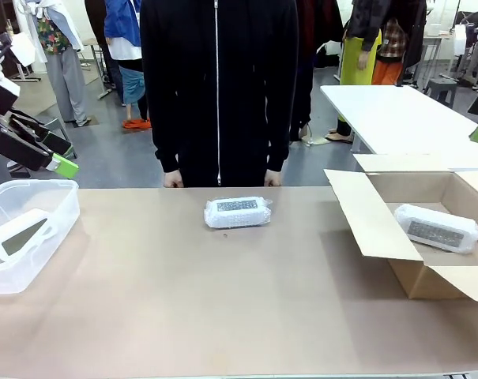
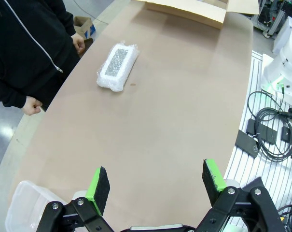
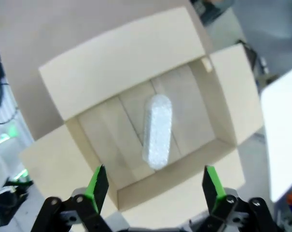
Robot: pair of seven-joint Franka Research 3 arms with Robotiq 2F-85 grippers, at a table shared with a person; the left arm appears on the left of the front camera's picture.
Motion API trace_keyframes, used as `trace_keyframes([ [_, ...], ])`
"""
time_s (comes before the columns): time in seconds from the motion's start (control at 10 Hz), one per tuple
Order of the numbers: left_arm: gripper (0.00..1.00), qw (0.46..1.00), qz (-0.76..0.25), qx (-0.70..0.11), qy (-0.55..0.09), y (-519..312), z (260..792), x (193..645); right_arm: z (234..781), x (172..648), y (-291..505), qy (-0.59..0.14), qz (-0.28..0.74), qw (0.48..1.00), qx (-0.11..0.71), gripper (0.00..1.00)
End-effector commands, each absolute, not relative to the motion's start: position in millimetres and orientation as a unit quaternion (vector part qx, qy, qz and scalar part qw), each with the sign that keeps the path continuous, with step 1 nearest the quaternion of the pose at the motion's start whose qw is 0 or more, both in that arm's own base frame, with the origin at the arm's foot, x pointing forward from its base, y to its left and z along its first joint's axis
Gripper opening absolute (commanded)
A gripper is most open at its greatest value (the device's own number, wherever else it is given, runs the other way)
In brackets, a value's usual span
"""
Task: Separate and place wrapped and unwrapped clocks.
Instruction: If the picked Digital clock is wrapped, place it in the Package Box ; if not, place it in the Organizing box.
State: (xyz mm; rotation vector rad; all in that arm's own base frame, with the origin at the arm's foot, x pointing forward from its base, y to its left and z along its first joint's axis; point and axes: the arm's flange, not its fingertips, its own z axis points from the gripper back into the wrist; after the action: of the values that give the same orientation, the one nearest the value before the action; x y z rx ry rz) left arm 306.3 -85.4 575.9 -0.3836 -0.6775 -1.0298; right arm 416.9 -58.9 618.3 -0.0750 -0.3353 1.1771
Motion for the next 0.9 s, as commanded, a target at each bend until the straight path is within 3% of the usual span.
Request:
trace_keyframes([
  [0.0, 1.0, 0.798, -0.48, -0.18, -0.317, -84.7, 575.9, 305.6, 622.1, 412.7, -59.9, -0.163, 0.571, 0.805, -0.011, 1.0],
  [0.1, 1.0, 0.798, -0.48, -0.18, -0.317, -84.7, 575.9, 305.6, 622.1, 416.4, -52.7, -0.128, 0.555, 0.822, -0.032, 1.0],
  [0.2, 1.0, 0.798, -0.48, -0.18, -0.317, -84.7, 575.9, 305.6, 618.8, 415.7, -55.2, -0.161, 0.561, 0.811, -0.025, 1.0],
  [0.8, 1.0, 0.798, -0.48, -0.18, -0.317, -84.7, 575.9, 305.6, 618.8, 415.7, -55.2, -0.161, 0.561, 0.811, -0.025, 1.0],
])
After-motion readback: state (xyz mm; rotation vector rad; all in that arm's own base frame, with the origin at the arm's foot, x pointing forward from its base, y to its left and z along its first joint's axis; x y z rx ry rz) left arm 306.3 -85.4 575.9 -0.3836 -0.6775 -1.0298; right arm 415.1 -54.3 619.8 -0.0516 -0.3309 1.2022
